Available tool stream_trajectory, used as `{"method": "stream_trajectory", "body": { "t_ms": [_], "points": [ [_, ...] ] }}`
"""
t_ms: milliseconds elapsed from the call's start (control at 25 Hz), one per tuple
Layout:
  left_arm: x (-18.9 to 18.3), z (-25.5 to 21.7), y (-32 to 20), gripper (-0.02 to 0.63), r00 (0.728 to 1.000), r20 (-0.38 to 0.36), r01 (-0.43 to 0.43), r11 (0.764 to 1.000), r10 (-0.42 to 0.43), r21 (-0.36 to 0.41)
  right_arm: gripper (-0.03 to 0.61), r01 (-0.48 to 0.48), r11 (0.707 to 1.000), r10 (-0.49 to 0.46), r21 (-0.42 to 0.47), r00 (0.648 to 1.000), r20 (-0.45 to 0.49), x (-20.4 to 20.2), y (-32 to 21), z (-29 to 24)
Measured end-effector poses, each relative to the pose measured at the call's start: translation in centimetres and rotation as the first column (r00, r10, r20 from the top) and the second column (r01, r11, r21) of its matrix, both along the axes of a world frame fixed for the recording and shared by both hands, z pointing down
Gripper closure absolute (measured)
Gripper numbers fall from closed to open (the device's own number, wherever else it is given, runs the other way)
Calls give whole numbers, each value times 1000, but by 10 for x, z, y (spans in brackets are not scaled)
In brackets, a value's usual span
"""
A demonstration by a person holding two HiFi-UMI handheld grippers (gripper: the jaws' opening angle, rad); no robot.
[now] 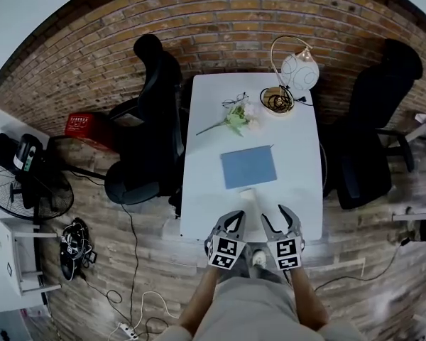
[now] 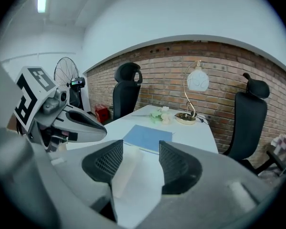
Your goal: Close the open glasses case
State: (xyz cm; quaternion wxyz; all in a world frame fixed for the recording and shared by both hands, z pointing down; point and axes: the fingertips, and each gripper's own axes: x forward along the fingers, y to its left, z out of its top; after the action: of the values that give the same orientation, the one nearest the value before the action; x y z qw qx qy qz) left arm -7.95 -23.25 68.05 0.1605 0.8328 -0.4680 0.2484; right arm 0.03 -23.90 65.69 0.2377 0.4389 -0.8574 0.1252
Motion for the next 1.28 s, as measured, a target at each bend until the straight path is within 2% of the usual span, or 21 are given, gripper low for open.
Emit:
{"method": "stream_trajectory", "body": {
  "t_ms": [280, 560, 800, 1000, 1200, 1280],
  "points": [
    [24, -62, 19, 611, 999, -43, 14, 992, -9, 127, 339, -20, 994, 13, 109, 998, 63, 27, 22, -51],
    [41, -97, 50, 611, 999, -35, 31, 978, -25, 207, 339, 1, 981, -19, 193, 995, 95, 44, 48, -82],
    [46, -118, 78, 611, 998, -25, 65, 965, -61, 255, 339, 0, 975, -32, 224, 990, 139, 51, 76, -107],
    [49, -128, 97, 612, 997, -20, 83, 957, -81, 277, 339, 24, 960, -64, 280, 989, 136, 58, 92, -113],
    [53, -129, 109, 611, 996, -16, 89, 956, -88, 278, 339, 17, 959, -61, 283, 987, 146, 63, 102, -115],
    [53, -128, 110, 611, 996, -15, 87, 958, -87, 272, 339, -2, 968, -40, 253, 986, 161, 64, 103, -116]
  ]
}}
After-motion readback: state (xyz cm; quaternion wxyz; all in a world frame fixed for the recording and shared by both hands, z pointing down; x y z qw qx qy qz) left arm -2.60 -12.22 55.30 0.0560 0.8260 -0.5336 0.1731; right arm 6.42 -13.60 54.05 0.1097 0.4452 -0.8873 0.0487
